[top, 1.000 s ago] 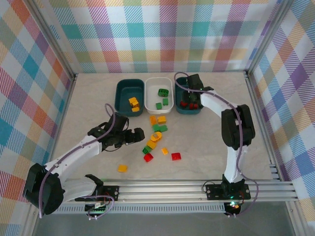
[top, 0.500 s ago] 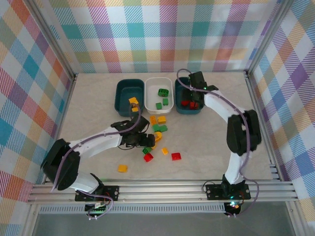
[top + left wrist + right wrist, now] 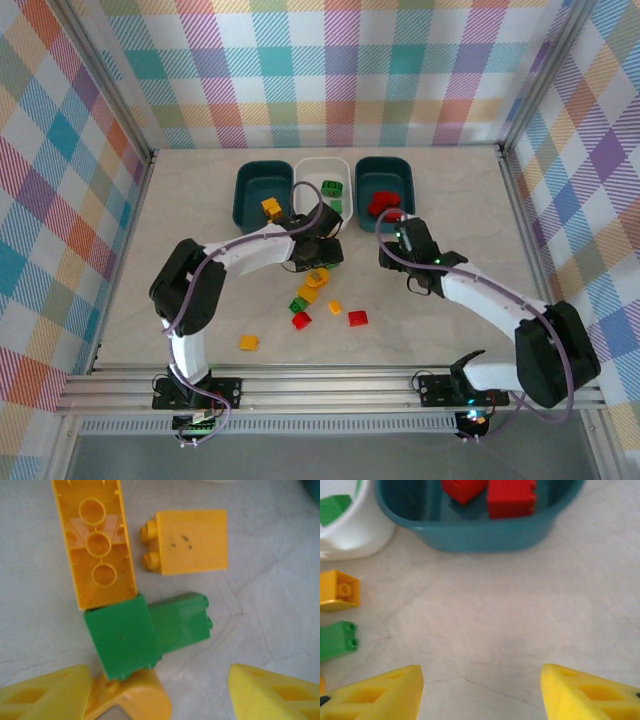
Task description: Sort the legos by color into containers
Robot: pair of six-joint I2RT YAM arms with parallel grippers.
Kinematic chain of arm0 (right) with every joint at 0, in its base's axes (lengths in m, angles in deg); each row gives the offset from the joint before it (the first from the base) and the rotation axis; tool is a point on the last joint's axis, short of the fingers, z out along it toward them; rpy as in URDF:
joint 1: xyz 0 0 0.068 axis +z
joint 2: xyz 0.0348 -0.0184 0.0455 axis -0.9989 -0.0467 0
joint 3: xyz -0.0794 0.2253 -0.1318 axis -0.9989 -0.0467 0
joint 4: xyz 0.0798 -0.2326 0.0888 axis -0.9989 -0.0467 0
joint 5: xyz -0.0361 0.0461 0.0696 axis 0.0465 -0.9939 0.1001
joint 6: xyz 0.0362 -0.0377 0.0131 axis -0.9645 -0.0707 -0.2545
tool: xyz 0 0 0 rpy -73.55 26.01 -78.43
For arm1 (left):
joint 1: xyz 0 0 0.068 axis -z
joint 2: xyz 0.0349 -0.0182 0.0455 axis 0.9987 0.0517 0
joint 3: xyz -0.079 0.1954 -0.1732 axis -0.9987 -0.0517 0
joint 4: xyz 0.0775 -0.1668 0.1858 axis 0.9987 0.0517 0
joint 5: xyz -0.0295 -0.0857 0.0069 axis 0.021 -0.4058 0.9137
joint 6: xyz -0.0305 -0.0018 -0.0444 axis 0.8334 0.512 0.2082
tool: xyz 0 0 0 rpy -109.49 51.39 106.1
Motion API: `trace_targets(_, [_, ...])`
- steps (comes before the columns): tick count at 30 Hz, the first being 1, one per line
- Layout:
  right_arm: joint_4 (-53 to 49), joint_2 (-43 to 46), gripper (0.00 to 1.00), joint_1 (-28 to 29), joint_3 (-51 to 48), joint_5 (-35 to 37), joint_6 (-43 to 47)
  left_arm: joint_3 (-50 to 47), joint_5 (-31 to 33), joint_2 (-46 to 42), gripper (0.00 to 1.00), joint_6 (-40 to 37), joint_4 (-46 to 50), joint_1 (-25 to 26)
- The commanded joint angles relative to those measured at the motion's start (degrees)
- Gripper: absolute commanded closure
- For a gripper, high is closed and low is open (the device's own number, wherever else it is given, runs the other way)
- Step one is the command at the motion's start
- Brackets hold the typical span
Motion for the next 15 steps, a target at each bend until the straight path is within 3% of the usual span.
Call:
trace_targets(1, [6.4,2.7,0.37,-0.1,-0.9,3.4,-2.5,2.2,3.5,1.2,0.29,3.6,5.2,0.3])
trace_targets(9, [8.0,0.0,0.37,-0.1,-0.9,1.3,-3.3,3.5,4.2,3.9,0.31,3.6,5.5,0.1])
trace_targets(15, [8.2,-0.1,0.37,-0.1,-1.0,1.1,-3.3,5.6,4.6,6.9,0.41,2.1,5.1,0.1])
